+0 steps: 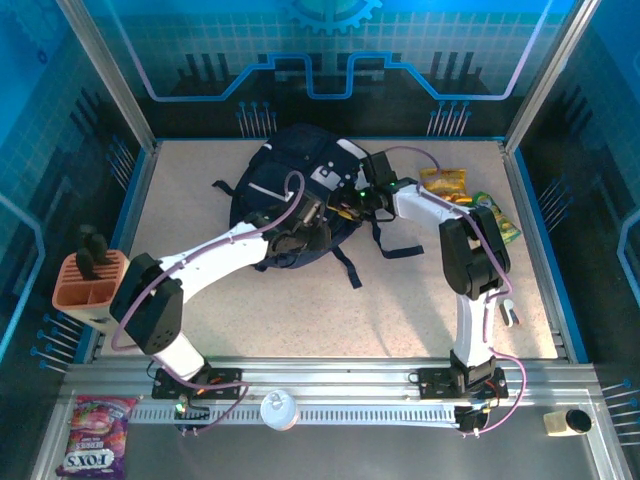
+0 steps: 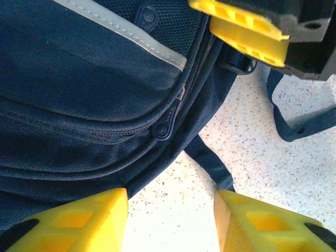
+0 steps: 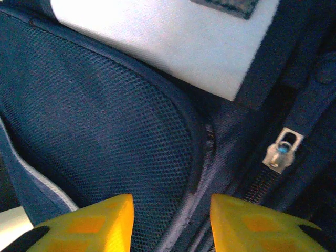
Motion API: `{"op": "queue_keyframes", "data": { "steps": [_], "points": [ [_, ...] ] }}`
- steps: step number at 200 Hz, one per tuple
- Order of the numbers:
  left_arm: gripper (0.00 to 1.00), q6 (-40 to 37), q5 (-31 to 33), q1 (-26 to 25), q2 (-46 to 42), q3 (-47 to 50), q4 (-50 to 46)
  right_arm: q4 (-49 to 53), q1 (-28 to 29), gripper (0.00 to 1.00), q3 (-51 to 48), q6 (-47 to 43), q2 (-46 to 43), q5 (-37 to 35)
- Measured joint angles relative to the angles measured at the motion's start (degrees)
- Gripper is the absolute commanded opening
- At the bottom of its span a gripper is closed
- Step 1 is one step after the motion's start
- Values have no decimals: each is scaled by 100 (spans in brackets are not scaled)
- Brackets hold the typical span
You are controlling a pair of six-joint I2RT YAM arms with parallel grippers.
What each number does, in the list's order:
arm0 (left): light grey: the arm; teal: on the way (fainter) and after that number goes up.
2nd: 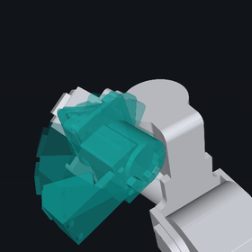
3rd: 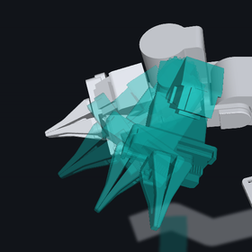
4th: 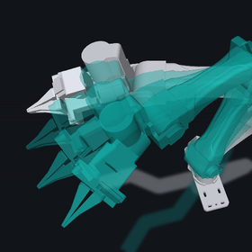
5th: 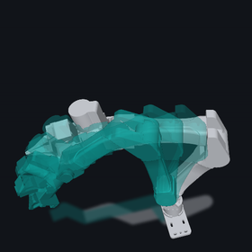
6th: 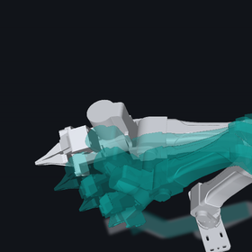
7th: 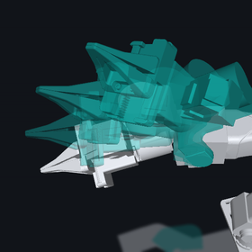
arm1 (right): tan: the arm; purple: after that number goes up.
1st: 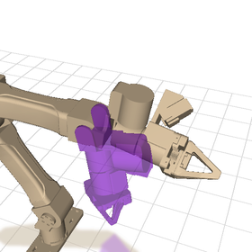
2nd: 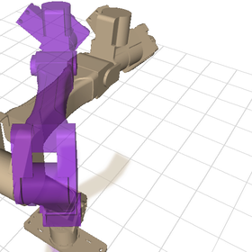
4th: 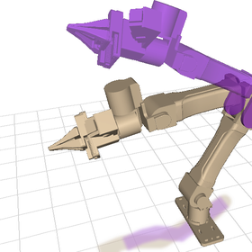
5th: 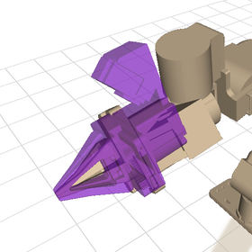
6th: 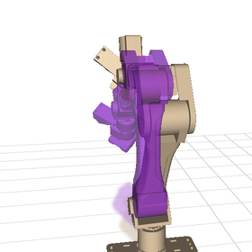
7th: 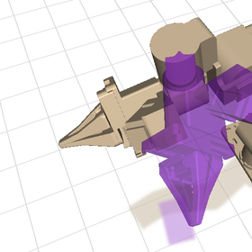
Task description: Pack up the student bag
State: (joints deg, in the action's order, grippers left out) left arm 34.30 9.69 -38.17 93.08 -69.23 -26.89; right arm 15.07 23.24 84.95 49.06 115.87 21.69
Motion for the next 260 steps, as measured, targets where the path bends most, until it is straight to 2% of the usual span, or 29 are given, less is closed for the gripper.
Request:
{"op": "queue_keyframes", "data": {
  "steps": [50,83,133,244,252,260],
  "points": [
    [42,-26,90,-48,289,-109,-76,-90,-2,14,162,85,221,413],
    [38,-24,302,-74,293,-114,-142,-363,11,6,-9,122,94,579],
    [38,-22,800,-85,293,-114,-179,-662,50,1,-251,210,-332,581],
    [40,7,1318,-101,420,-573,-310,-745,149,1,-251,286,-369,645],
    [39,24,1329,-101,455,-595,-361,-745,149,1,-251,291,-369,645],
    [34,39,1329,-101,483,-597,-413,-745,149,1,-251,306,-369,647]
  ]
}}
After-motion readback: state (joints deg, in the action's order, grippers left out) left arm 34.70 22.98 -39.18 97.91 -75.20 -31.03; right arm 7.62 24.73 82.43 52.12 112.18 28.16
